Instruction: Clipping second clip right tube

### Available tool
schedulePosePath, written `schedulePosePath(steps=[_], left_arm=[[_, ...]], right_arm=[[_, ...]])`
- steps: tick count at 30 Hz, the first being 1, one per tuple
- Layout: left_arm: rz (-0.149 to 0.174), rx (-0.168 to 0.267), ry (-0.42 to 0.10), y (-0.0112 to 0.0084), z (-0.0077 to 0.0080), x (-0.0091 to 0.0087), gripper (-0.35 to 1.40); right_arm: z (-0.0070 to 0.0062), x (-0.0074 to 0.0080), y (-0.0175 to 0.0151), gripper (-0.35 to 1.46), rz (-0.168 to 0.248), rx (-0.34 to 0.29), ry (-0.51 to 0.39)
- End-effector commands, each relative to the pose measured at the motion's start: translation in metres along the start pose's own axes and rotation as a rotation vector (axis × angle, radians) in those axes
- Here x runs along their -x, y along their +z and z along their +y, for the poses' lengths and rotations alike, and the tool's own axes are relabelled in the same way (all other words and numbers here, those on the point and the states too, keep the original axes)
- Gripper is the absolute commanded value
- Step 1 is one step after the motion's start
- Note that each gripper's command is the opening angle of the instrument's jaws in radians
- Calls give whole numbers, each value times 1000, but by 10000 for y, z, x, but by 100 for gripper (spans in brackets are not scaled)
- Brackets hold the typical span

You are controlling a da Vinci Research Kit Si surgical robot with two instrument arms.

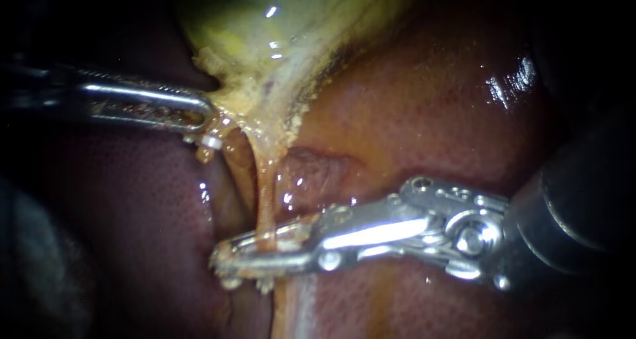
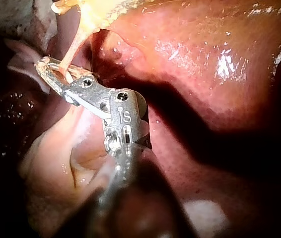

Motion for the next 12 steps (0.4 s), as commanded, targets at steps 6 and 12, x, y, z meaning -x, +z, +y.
schedulePosePath(steps=[6, 12], left_arm=[[0, 0, 0, 0, 0, 0, -35], [0, 0, 0, 1, -1, 0, -35]], right_arm=[[1, 2, 1, -35, -2, 0, -2], [1, 2, 1, -35, -2, -1, -2]])
